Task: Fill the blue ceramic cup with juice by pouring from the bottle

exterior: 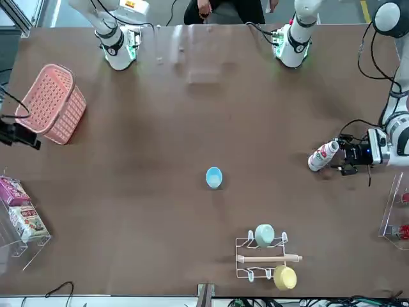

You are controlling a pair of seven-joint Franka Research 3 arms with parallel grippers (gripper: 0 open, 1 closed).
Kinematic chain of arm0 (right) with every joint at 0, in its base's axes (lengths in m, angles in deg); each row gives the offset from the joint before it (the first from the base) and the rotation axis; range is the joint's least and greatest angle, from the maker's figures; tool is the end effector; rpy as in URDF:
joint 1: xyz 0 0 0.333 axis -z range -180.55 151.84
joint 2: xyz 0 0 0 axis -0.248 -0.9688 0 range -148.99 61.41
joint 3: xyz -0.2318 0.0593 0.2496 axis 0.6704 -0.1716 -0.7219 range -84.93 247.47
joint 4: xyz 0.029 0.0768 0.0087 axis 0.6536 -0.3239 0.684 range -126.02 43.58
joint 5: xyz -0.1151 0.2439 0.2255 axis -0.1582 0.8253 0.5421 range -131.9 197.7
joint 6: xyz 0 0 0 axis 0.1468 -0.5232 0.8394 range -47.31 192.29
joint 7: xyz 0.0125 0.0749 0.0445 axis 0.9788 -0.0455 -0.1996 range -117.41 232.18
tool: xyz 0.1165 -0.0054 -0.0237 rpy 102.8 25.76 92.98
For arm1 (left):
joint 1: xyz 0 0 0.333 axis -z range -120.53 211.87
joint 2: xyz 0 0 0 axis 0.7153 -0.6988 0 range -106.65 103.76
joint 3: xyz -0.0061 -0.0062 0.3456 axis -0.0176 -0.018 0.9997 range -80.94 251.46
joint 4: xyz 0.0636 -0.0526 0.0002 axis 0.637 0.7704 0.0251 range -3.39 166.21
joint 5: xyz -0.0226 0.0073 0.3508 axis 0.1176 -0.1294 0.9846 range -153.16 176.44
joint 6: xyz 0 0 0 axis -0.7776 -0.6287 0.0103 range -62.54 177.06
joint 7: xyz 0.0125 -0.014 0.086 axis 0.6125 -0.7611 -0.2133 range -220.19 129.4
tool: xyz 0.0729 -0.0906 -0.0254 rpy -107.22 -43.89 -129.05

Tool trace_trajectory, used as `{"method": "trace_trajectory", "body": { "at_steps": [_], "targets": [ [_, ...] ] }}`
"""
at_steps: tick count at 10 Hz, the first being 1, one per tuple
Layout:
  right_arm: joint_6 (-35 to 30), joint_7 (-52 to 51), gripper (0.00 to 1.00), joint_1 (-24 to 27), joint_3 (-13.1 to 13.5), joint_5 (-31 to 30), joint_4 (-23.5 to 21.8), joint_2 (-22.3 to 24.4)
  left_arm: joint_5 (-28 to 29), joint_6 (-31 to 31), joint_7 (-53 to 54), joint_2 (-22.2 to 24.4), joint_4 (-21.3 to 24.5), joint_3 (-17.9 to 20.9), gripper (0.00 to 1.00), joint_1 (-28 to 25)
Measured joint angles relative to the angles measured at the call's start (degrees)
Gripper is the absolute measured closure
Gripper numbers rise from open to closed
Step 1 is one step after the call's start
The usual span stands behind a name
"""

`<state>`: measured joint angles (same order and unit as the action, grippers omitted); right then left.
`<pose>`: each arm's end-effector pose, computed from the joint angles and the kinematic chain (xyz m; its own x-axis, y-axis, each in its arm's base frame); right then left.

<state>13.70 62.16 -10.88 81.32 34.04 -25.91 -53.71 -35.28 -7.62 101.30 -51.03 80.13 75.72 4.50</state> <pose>0.5635 -0.0323 0.6460 0.9897 -0.1431 0.0000 -0.1431 -0.9895 -0.0198 0.5372 0.2353 0.1948 -0.0436 -0.2113 0.9764 -0.9959 0.0868 -0.0257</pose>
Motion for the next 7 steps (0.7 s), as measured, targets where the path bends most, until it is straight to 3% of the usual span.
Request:
{"method": "trace_trajectory", "body": {
  "at_steps": [3,7],
  "targets": [
    [5.83,0.08,0.00,-2.11,0.51,-0.08,-8.83,4.96,1.99,0.00,-0.48,1.44,-0.53,0.60,0.00,-0.61],
    [4.97,0.78,0.00,-4.24,0.86,-1.01,-10.40,6.92,5.83,-0.02,-7.17,7.92,-1.18,0.61,0.00,-0.24]
  ]
}}
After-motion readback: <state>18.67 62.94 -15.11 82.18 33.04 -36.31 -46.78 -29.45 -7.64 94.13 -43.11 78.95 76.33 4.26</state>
